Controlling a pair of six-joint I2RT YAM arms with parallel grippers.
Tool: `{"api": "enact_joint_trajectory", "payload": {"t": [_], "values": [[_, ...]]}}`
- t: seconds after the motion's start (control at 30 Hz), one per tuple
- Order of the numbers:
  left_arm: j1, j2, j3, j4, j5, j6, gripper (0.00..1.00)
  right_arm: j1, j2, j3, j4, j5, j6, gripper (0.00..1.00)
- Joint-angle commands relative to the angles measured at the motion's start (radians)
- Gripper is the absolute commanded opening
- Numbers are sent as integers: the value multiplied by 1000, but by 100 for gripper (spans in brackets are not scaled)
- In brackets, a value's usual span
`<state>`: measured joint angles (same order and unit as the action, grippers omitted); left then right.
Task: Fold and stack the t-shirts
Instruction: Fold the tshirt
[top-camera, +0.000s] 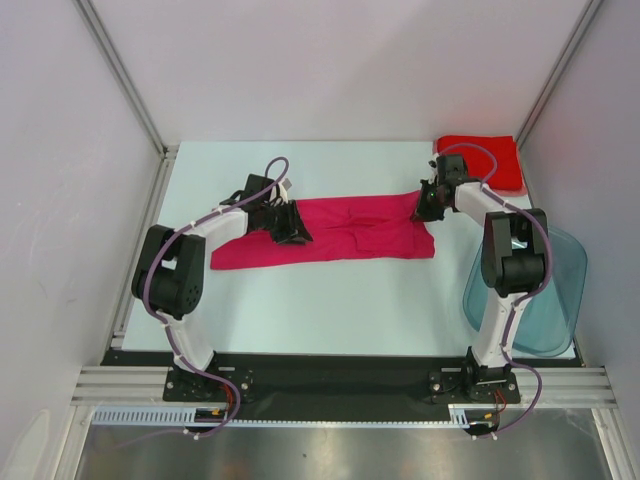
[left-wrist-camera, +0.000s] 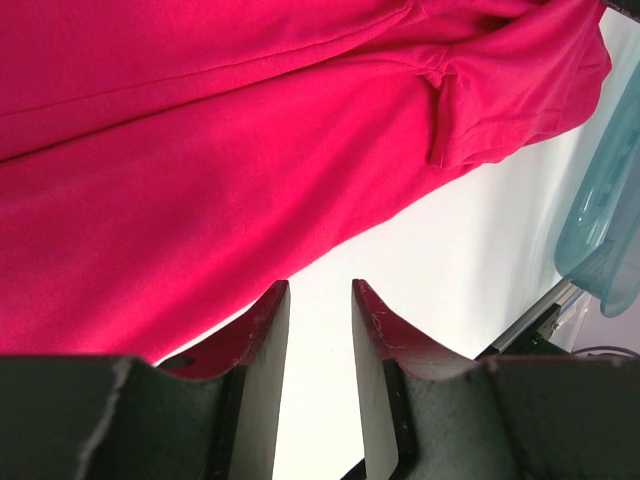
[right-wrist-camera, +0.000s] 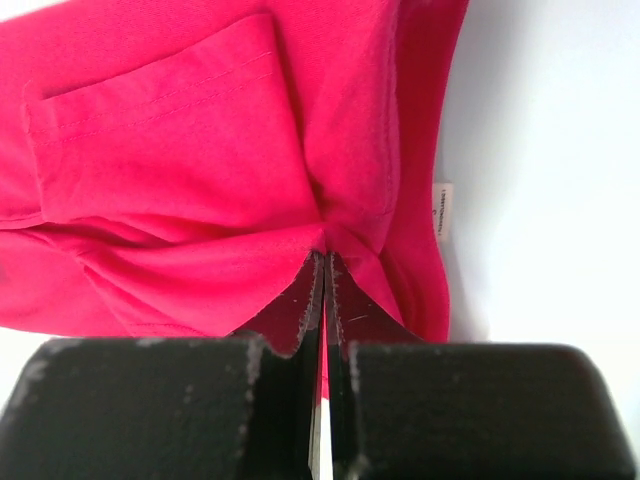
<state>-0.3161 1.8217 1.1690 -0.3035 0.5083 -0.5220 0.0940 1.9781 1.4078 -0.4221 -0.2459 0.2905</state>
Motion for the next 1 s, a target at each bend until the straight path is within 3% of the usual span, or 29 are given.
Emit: {"api": "enact_joint_trajectory", "payload": {"t": [0.0,0.13,0.37,0.5,0.6,0.77,0.97], "values": [[6,-1,17,-5,10,17,36,-13,18,54,0,3,-25,0],[14,-19,24,-46,-63,31,36,-14,40,75,-9,0,-39,2],[130,-162,-51,-74,-200,22,42,-14,1,166,-194,101,-30,37],[225,-261,-106,-114,-296,11,51,-16,-91,166,-296,171,-16,48],[308,-329,-166,-123,-355,-22,54,-17,-195,64,-300,162,31,54],[445,-377,-273,-121,-355,-116,55,-20,-353,-200,-181,97,196,60],[538,-407,-391,-115,-361,-205,58,-28,-449,-397,-28,66,378,63]]}}
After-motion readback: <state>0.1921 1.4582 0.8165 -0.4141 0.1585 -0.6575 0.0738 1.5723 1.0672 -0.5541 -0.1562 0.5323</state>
